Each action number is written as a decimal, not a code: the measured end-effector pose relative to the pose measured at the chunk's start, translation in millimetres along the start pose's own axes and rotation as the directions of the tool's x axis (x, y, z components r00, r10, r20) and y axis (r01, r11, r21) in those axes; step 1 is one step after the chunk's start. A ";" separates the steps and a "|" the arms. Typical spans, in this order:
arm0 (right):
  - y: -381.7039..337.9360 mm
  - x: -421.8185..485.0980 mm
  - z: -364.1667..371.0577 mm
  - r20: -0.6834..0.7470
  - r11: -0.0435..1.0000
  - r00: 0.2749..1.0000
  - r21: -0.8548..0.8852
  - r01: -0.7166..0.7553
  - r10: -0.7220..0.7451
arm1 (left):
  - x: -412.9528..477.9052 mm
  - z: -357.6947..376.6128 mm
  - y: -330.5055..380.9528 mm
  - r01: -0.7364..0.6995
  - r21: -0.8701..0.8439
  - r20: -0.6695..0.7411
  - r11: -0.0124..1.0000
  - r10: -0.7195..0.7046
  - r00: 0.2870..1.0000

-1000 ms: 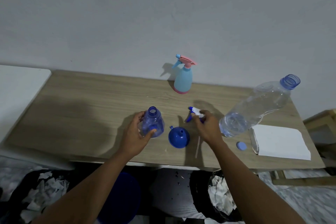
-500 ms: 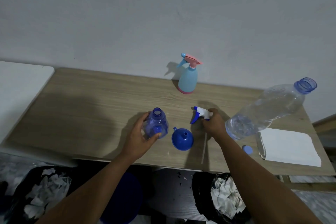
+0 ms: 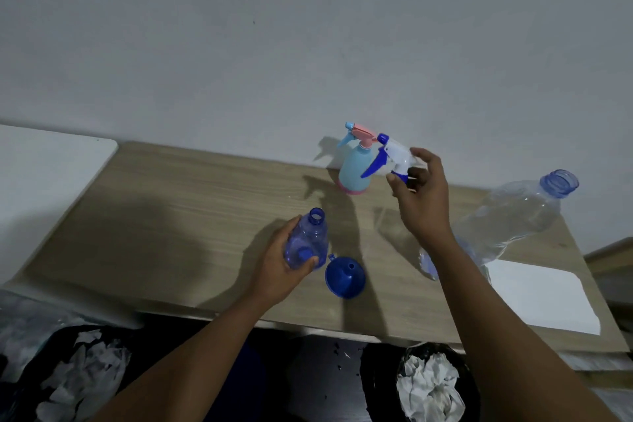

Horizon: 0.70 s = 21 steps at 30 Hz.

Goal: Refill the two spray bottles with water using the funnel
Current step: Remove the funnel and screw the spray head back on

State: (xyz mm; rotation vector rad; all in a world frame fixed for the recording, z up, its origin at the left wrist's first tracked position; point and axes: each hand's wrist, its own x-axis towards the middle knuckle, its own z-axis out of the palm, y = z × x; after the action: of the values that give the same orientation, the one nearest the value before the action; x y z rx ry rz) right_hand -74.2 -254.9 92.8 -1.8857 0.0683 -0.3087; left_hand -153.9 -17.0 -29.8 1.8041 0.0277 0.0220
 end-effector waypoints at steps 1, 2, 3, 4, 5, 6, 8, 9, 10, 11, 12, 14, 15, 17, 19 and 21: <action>-16.9 1.0 0.4 0.004 0.999 0.999 0.026 0.046 -0.046 | 1.3 -0.3 3.2 -0.012 0.012 -0.001 1.000 0.012 1.000; -33.7 1.4 0.3 0.004 0.995 0.996 0.052 0.088 -0.089 | 2.2 -0.8 7.9 -0.022 0.024 0.001 0.999 0.022 1.000; -49.8 1.1 0.1 0.002 0.989 0.992 0.081 0.125 -0.125 | 3.1 -1.5 12.8 -0.031 0.037 0.005 0.999 0.031 1.000; -64.2 0.4 -0.4 -0.001 0.982 0.988 0.112 0.154 -0.155 | 3.6 -3.0 18.0 -0.037 0.052 0.010 0.998 0.036 0.999; -76.3 -0.7 -1.6 -0.004 0.973 0.983 0.137 0.184 -0.185 | 3.5 -3.4 23.1 -0.039 0.064 0.014 0.997 0.038 0.999; -87.3 -2.2 -3.5 -0.008 0.964 0.977 0.158 0.213 -0.215 | 2.6 -3.9 27.3 -0.041 0.077 0.014 0.996 0.040 0.999; -106.5 -4.6 -5.9 -0.020 0.947 0.966 0.192 0.256 -0.257 | 1.3 -6.6 35.1 -0.046 0.103 0.021 0.994 0.044 0.999; -114.6 -5.9 -7.1 -0.027 0.938 0.960 0.206 0.277 -0.278 | 0.4 -7.7 38.7 -0.055 0.115 0.025 0.992 0.053 0.998; -122.4 -7.7 -8.3 -0.034 0.928 0.953 0.218 0.301 -0.301 | -0.6 -8.5 42.6 -0.067 0.128 0.028 0.990 0.064 0.998; -129.0 -9.2 -9.4 -0.041 0.918 0.946 0.227 0.324 -0.323 | -1.6 -9.1 46.4 -0.082 0.135 0.028 0.987 0.079 0.996; -135.2 -11.1 -10.5 -0.046 0.909 0.939 0.239 0.342 -0.341 | -3.1 -9.6 50.9 -0.094 0.141 0.024 0.985 0.092 0.995; -144.8 -15.0 -12.9 -0.054 0.891 0.929 0.267 0.368 -0.367 | -6.4 -9.9 60.1 -0.112 0.146 0.022 0.983 0.110 0.994; -148.1 -16.9 -14.2 -0.059 0.884 0.925 0.279 0.376 -0.375 | -8.2 -9.5 63.7 -0.123 0.145 0.029 0.982 0.120 0.992; -153.3 -20.9 -16.3 -0.059 0.874 0.919 0.291 0.389 -0.390 | -12.8 -9.0 70.5 -0.144 0.128 0.046 0.981 0.140 0.989; -154.6 -25.4 -17.6 -0.036 0.875 0.918 0.293 0.387 -0.394 | -15.8 -7.3 75.8 -0.163 0.108 0.058 0.981 0.157 0.986; -148.3 -31.0 -17.5 0.005 0.886 0.924 0.287 0.365 -0.382 | -18.2 -5.9 83.5 -0.182 0.107 0.057 0.977 0.177 0.983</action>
State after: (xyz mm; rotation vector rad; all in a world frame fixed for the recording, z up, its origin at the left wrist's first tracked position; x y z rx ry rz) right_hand -123.9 -215.5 231.4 -1.6125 -0.3707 -0.4960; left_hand -171.6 -31.1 52.9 1.9137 -0.1710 0.1092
